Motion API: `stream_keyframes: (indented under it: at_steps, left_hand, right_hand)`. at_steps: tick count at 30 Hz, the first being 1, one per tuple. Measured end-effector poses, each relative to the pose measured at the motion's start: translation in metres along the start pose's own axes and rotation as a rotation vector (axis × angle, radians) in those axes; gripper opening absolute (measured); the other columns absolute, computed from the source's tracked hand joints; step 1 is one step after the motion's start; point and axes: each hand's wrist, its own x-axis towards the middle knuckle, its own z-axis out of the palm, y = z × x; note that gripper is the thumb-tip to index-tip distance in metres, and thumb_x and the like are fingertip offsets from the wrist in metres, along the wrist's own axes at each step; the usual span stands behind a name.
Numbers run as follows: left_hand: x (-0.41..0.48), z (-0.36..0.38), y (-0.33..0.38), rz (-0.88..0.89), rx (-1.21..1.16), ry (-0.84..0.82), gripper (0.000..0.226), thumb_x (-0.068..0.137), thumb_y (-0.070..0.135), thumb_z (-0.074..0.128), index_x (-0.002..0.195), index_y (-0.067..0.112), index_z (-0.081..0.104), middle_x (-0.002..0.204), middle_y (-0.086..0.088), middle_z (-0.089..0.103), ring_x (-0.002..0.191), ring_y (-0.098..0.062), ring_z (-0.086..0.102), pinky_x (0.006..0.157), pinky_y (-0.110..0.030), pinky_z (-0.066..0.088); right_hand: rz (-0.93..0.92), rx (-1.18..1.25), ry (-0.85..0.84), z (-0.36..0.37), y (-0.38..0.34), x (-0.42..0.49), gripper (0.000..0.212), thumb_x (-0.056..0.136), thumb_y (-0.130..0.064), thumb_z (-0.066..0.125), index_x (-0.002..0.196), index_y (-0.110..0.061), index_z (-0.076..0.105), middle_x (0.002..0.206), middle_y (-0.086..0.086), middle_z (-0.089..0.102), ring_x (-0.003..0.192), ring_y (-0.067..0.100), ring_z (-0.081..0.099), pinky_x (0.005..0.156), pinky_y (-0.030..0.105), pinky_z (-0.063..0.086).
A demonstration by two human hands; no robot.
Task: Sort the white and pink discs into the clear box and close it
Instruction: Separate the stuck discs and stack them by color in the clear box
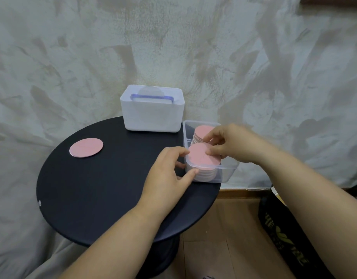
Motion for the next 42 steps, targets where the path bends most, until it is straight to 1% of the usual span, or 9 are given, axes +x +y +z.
stream_keyframes:
  at_steps: [5,8,14,21,27,31,34,38,42]
  left_hand:
    - [0.0,0.0,0.0,-0.002,-0.007,-0.005,0.036,0.078,0.021,0.071,0.111,0.025,0.057,0.105,0.014,0.052,0.083,-0.002,0.06,0.073,-0.033,0.055]
    - [-0.001,0.0,0.0,0.003,0.0,-0.004,0.036,0.078,0.021,0.071,0.11,0.026,0.056,0.106,0.014,0.052,0.083,-0.003,0.06,0.073,-0.032,0.055]
    - [0.0,-0.001,0.0,0.005,-0.004,-0.004,0.037,0.078,0.021,0.071,0.112,0.025,0.056,0.106,0.013,0.053,0.084,-0.004,0.061,0.073,-0.033,0.055]
    - [-0.001,-0.002,0.002,-0.003,-0.022,-0.01,0.036,0.079,0.018,0.07,0.11,0.027,0.056,0.105,0.014,0.053,0.084,-0.003,0.061,0.075,-0.033,0.055]
    - [-0.003,-0.034,-0.003,-0.038,-0.029,0.052,0.027,0.082,0.018,0.067,0.102,0.034,0.058,0.104,0.016,0.057,0.093,0.001,0.059,0.076,-0.012,0.049]
    - [-0.003,-0.091,-0.025,-0.055,0.246,0.177,0.021,0.087,0.02,0.061,0.106,0.027,0.062,0.107,0.018,0.057,0.097,-0.006,0.054,0.084,-0.019,0.04]
    - [0.005,-0.135,-0.057,-0.122,0.515,0.183,0.031,0.088,0.021,0.058,0.119,0.018,0.059,0.131,0.001,0.053,0.122,-0.019,0.046,0.099,-0.03,0.034]
    - [0.014,-0.167,-0.091,-0.296,0.724,-0.047,0.05,0.094,0.033,0.047,0.14,0.015,0.036,0.153,-0.008,0.024,0.142,-0.024,0.018,0.115,-0.035,0.014]
    - [0.01,-0.168,-0.094,-0.253,0.818,-0.228,0.048,0.097,0.041,0.037,0.14,0.022,0.034,0.154,0.002,0.022,0.143,-0.02,0.016,0.116,-0.037,0.014]
  right_hand:
    - [-0.008,-0.117,0.019,0.002,-0.001,0.0,0.033,0.078,-0.026,0.073,0.11,-0.018,0.067,0.095,-0.006,0.067,0.071,0.002,0.057,0.062,0.006,0.041]
    - [-0.013,-0.183,0.024,0.004,0.0,0.001,0.035,0.078,-0.031,0.073,0.111,-0.021,0.067,0.106,-0.005,0.068,0.081,0.005,0.055,0.069,0.016,0.038]
    - [-0.036,-0.206,0.021,0.005,0.001,0.0,0.036,0.079,-0.032,0.072,0.113,-0.021,0.067,0.11,-0.004,0.068,0.091,0.007,0.059,0.075,0.015,0.041]
    - [-0.043,-0.296,0.014,0.008,-0.001,-0.002,0.027,0.083,-0.036,0.066,0.108,-0.025,0.069,0.107,-0.005,0.068,0.086,0.006,0.055,0.064,0.014,0.037]
    - [-0.121,-0.178,0.202,0.005,-0.018,-0.016,0.018,0.083,-0.035,0.066,0.096,-0.024,0.071,0.082,-0.018,0.06,0.077,0.005,0.053,0.063,0.009,0.037]
    - [-0.24,-0.052,0.264,0.02,-0.052,-0.017,0.013,0.084,-0.032,0.064,0.092,-0.025,0.072,0.089,-0.011,0.067,0.083,0.004,0.058,0.073,0.015,0.042]
    - [-0.325,0.027,0.199,0.047,-0.081,-0.011,0.013,0.085,-0.03,0.063,0.095,-0.025,0.071,0.091,-0.013,0.067,0.083,0.002,0.058,0.078,0.012,0.042]
    - [-0.369,0.034,0.047,0.09,-0.111,0.005,0.019,0.086,-0.03,0.062,0.104,-0.025,0.069,0.103,-0.008,0.065,0.093,0.006,0.058,0.09,0.025,0.045]
    - [-0.376,-0.087,-0.086,0.124,-0.118,0.019,0.035,0.088,-0.037,0.057,0.122,-0.027,0.058,0.13,-0.005,0.05,0.12,0.011,0.045,0.105,0.029,0.035]
